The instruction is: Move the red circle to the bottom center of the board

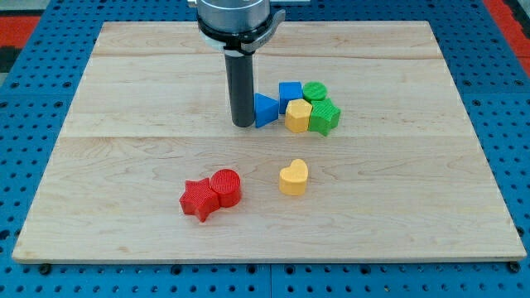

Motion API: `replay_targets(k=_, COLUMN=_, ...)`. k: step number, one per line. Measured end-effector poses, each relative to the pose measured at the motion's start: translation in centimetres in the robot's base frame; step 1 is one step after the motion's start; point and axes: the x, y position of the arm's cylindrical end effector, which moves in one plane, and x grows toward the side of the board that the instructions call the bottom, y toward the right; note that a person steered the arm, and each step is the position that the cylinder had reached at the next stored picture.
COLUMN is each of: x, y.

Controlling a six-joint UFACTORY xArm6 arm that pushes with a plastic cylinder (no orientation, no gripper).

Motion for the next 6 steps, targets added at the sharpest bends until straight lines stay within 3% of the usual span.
replay_targets(k=3, x=0.2, y=-1.4)
replay_targets(k=6, x=6.8, y=-3.4)
